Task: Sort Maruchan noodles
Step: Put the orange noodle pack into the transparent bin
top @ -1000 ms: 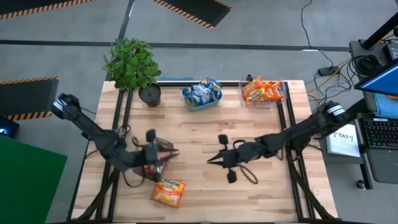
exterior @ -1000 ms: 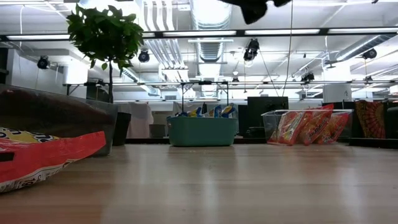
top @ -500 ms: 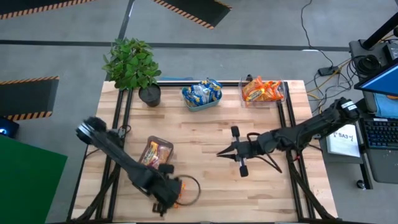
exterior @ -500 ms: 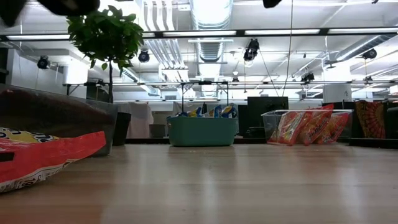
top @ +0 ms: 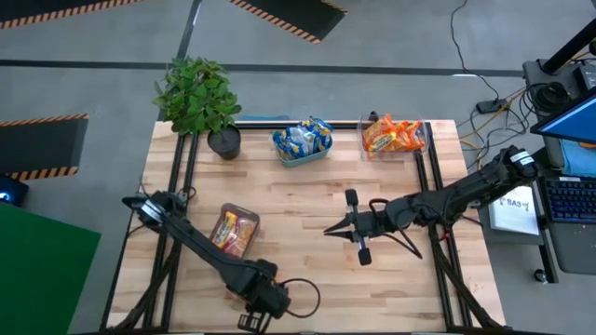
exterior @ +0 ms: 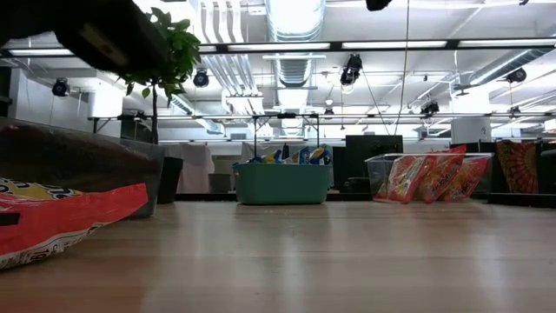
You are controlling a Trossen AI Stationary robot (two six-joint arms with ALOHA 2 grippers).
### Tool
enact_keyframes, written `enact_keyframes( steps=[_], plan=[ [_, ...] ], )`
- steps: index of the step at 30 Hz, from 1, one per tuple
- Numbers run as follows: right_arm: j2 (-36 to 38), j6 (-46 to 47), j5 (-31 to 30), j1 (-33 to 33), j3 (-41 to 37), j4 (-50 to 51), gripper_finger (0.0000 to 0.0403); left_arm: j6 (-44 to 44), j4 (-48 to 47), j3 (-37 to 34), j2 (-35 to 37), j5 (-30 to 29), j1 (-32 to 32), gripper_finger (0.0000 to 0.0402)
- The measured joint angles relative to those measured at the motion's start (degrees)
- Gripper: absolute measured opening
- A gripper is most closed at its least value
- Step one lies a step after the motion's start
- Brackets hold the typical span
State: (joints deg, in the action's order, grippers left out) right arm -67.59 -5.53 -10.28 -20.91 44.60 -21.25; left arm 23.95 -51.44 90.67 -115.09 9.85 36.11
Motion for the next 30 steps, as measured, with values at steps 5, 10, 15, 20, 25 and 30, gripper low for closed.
enact_keyframes(
  steps=[5,10,15,20,25,30],
  plan=[
    [0.00,-0.54,-0.02,0.02,0.00,-0.16,0.0012,-1.37,5.64,-3.60,-0.20,0.51,-1.21,0.0037],
    [0.00,-0.50,-0.02,0.02,0.00,-0.49,0.0012,-3.20,13.05,-8.08,-0.17,3.52,-3.24,0.0037],
    [0.00,-0.55,-0.07,0.02,0.00,-0.51,0.0012,-5.17,19.56,-12.35,0.08,5.29,-4.70,0.0037],
    [0.00,-0.53,-0.07,0.02,0.00,-0.79,0.0012,-10.86,22.45,-13.74,0.20,3.77,-5.99,0.0037],
    [0.00,-0.62,-0.20,0.02,0.02,-2.04,0.0012,-21.55,23.26,-13.88,0.47,-3.28,-7.35,0.0037],
    [0.00,-1.17,-0.24,0.02,0.02,-2.55,0.0012,-30.31,25.99,-13.37,0.85,-7.99,-9.17,0.0037]
  ],
)
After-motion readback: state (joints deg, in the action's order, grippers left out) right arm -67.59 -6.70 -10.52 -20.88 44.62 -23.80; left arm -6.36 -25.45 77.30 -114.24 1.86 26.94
